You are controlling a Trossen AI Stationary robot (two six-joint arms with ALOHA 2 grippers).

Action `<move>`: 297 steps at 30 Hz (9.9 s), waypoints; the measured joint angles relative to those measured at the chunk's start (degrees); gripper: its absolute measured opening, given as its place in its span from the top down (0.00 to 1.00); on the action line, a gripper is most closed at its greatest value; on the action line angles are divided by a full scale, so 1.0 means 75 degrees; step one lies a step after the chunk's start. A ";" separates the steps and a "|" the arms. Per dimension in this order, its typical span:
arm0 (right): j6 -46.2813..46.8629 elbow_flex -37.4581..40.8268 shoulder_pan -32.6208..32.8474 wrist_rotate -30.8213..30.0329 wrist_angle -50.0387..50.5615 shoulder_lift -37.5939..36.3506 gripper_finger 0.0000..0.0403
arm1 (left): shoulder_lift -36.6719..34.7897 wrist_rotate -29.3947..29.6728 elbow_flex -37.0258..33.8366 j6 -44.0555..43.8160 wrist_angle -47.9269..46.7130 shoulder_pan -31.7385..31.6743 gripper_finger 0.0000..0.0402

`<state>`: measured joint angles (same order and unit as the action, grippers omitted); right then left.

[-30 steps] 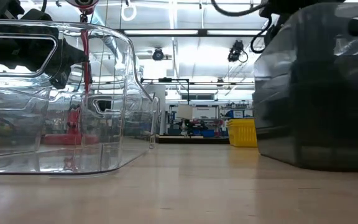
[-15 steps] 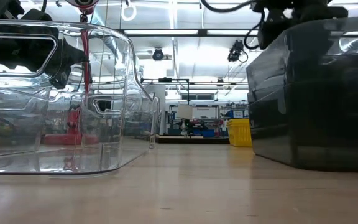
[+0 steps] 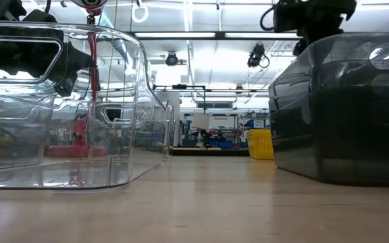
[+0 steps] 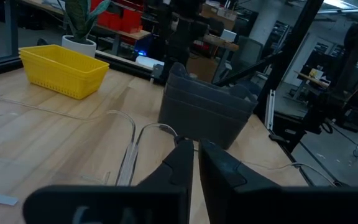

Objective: Stack baskets by color
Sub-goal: Stack the right transparent bin on the top transparent bin

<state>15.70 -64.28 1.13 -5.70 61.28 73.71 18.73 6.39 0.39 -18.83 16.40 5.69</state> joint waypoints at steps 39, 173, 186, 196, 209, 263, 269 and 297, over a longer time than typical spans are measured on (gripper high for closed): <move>-0.1486 0.5139 0.0040 -0.0949 -0.7579 -0.3863 0.48 | 0.0002 0.0055 0.0000 -0.0001 0.1009 0.0001 0.91; -0.1058 0.8523 -0.0484 0.0315 -1.2360 -0.5429 0.55 | 1.0206 0.0373 0.9274 -0.3449 -0.6501 0.3975 0.37; -0.1058 0.8523 -0.0481 0.0318 -1.2341 -0.5418 0.55 | 1.0800 0.0187 0.9269 -0.3468 -0.6928 0.4039 0.43; -0.1056 0.8523 -0.0481 0.0317 -1.2385 -0.5415 0.55 | 1.1073 0.0324 0.9266 -0.3330 -0.7127 0.4025 0.52; -0.1055 0.8523 -0.0481 0.0315 -1.2371 -0.5409 0.55 | 1.1073 0.0399 0.9266 -0.3212 -0.7189 0.4025 0.74; -0.1058 0.8523 -0.0484 0.0312 -1.2383 -0.5409 0.55 | 1.0385 0.2137 1.3602 -0.1090 -1.1906 0.3745 0.98; -0.1058 0.8523 -0.0484 0.0312 -1.2383 -0.5409 0.55 | 1.0385 0.2235 1.3518 -0.0572 -1.2683 0.3232 0.98; -0.1058 0.8526 -0.0482 0.0313 -1.2385 -0.5409 0.55 | 0.8774 0.1002 0.9942 0.3247 -1.0161 -0.0814 0.98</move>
<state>7.77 -0.34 -2.49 -3.35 -31.61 33.15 84.53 13.91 74.96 5.52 -59.80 -0.41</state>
